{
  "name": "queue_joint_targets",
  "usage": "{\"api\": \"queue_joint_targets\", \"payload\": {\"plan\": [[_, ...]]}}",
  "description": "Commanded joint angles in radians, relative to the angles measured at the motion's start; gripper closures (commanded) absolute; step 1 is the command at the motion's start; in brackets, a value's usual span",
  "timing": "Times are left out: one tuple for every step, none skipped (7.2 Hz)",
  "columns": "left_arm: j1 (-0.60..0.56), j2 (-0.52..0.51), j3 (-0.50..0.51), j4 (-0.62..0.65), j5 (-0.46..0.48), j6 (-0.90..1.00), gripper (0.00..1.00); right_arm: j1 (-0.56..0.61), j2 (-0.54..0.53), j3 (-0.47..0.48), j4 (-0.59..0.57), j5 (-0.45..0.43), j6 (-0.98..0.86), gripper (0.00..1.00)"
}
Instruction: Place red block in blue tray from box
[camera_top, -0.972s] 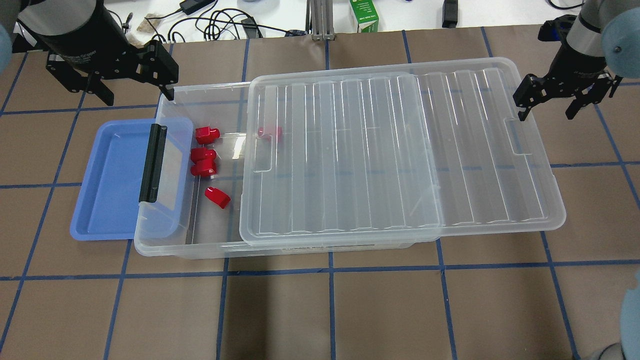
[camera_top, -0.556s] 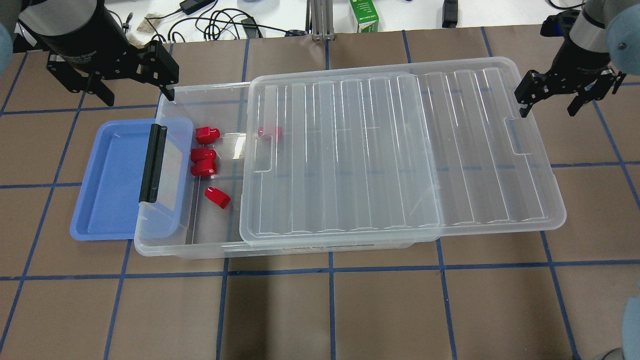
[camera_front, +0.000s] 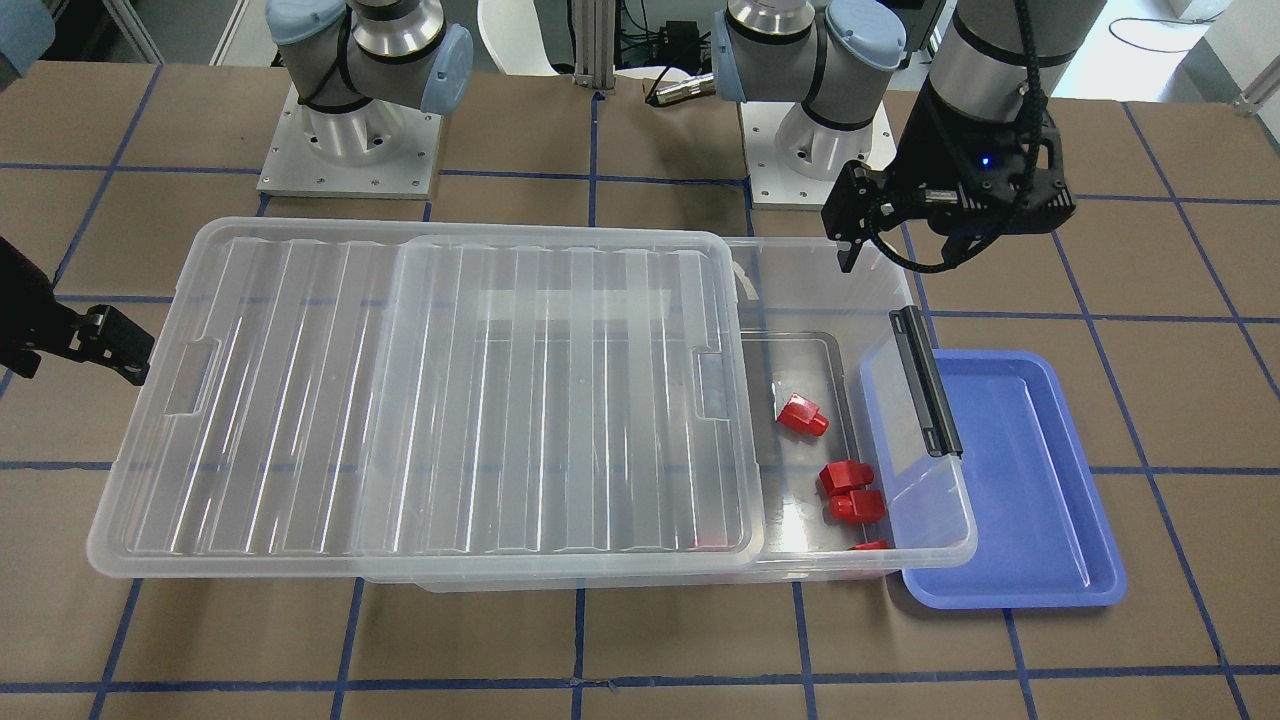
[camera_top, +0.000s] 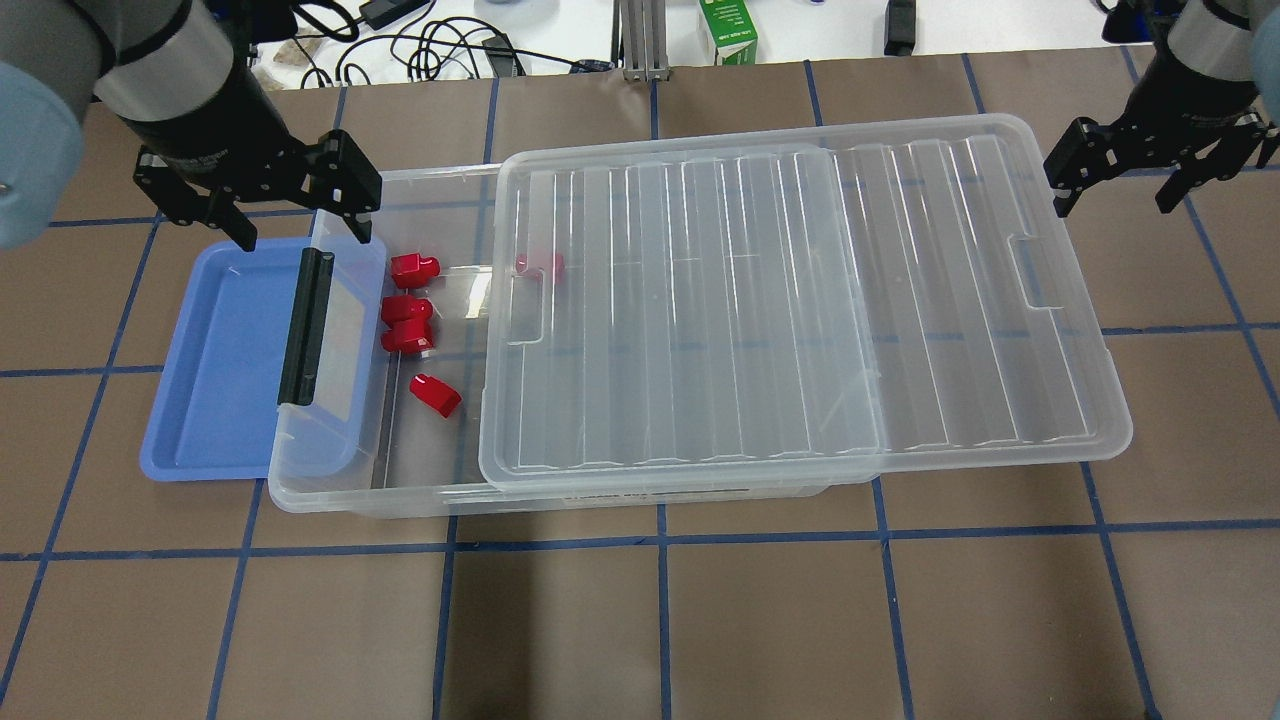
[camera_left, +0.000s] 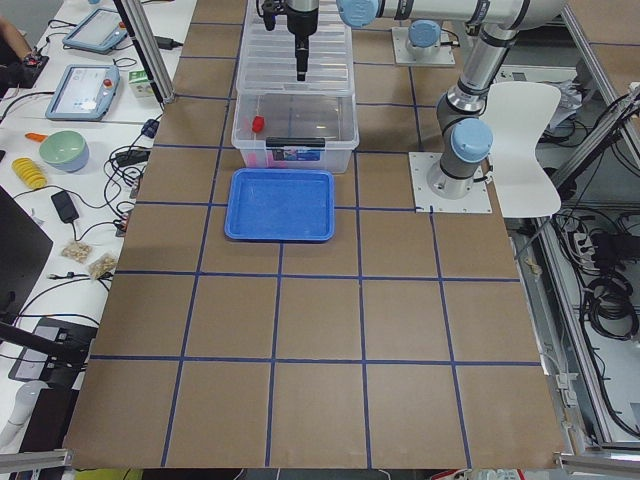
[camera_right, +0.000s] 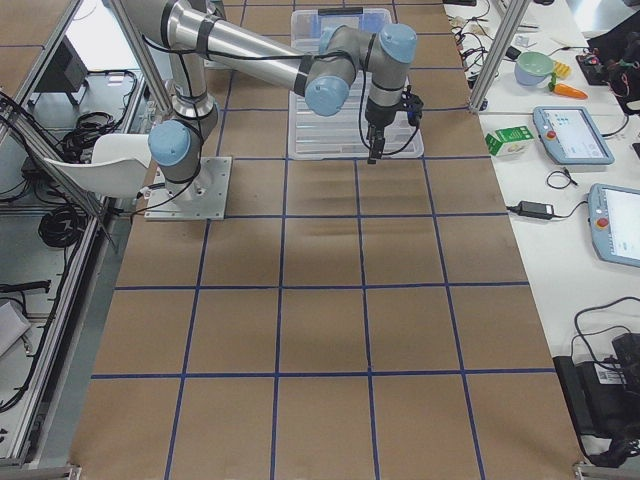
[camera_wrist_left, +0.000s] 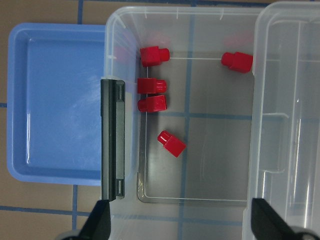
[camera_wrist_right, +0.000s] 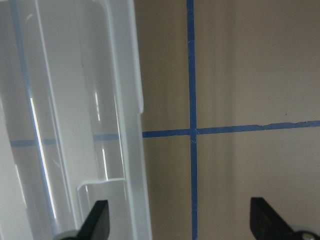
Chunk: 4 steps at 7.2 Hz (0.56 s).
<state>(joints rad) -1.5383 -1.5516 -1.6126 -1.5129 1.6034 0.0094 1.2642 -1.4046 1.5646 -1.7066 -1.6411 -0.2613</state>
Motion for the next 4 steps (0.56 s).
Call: {"api": "queue_joint_targets", "payload": {"plan": [[0.016, -0.046, -0.155, 0.19, -0.002, 0.131, 0.0, 0.001, -0.089, 0.0, 0.085, 0.0, 0.008, 0.0], [0.012, -0.056, -0.25, 0.289, 0.0, 0.165, 0.0, 0.001, -0.138, 0.0, 0.116, -0.002, 0.01, 0.0], [0.012, -0.054, -0.323, 0.383, 0.0, 0.29, 0.0, 0.001, -0.18, 0.0, 0.152, -0.002, 0.013, 0.0], [0.012, -0.061, -0.36, 0.473, -0.005, 0.34, 0.0, 0.003, -0.206, 0.0, 0.174, 0.0, 0.014, 0.0]]}}
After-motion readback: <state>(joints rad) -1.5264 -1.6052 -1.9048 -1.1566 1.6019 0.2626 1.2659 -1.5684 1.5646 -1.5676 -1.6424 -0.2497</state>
